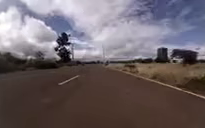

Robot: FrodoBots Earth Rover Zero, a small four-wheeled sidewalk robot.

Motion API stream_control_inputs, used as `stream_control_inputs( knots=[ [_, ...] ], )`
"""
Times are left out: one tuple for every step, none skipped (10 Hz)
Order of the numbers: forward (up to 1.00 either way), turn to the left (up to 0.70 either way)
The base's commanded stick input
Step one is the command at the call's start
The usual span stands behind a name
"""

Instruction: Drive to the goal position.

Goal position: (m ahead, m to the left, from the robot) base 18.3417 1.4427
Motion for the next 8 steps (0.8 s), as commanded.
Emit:
stream_control_inputs(
  knots=[
    [0.70,0.00],
    [0.70,-0.26],
    [0.70,-0.08],
    [0.70,0.00],
    [0.70,0.00],
    [0.70,0.00],
    [0.70,0.00],
    [0.70,0.00]
  ],
)
